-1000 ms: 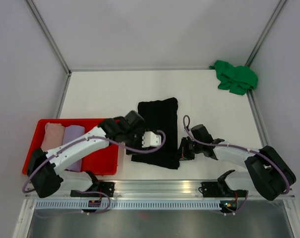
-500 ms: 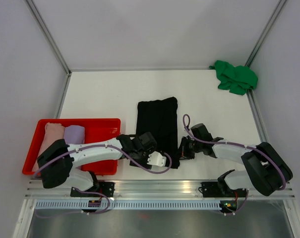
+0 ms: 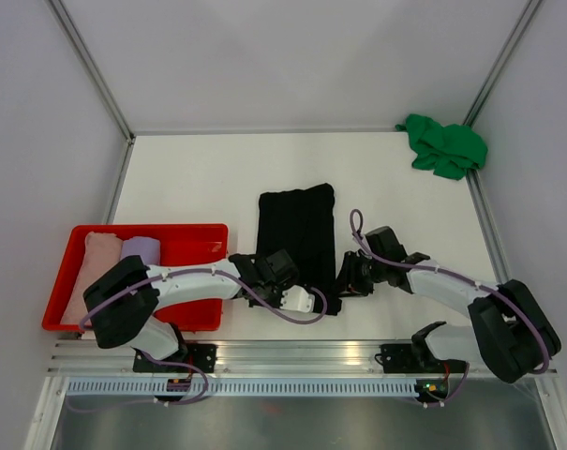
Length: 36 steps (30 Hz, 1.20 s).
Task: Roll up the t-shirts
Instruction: Roll the tshirt
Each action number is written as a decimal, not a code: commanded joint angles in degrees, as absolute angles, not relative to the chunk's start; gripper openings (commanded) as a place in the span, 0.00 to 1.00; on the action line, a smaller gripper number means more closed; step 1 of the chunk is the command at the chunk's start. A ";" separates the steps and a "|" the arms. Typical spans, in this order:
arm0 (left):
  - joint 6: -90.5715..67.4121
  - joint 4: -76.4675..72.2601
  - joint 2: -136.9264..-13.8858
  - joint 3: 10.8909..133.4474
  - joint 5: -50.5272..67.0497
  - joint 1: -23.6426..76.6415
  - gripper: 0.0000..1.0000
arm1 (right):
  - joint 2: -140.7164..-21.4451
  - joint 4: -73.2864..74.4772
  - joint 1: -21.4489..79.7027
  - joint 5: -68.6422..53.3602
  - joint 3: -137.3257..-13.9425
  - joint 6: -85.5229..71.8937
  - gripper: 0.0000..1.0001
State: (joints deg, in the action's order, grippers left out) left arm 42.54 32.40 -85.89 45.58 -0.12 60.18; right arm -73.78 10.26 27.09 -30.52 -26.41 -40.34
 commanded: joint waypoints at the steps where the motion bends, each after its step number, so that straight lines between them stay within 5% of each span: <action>1: 39.73 34.63 -87.28 45.79 3.42 59.60 0.19 | -67.44 16.51 26.81 -28.04 -31.27 -33.07 0.41; 6: 40.78 42.00 -86.31 50.18 14.92 52.50 0.03 | -59.87 21.71 27.16 -22.33 -34.19 -28.39 0.45; 9: 43.76 47.87 -87.62 53.69 23.09 46.87 0.02 | -56.71 19.96 29.52 -21.71 -33.66 -25.51 0.46; 14: 55.68 61.33 -90.43 60.37 37.59 41.31 0.02 | -50.55 14.87 47.75 -11.45 -33.05 -19.34 0.48; 22: 65.47 70.66 -94.66 61.53 39.90 38.50 0.02 | -52.63 13.27 65.54 3.77 -33.21 -8.36 0.65; 36: 68.12 70.22 -95.62 60.65 38.58 37.00 0.04 | -63.19 9.93 68.20 3.35 -33.22 -9.05 0.70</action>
State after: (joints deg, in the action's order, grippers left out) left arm 63.55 68.99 -95.74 60.14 34.59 37.60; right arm -62.70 10.44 68.03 3.11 -33.52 -8.16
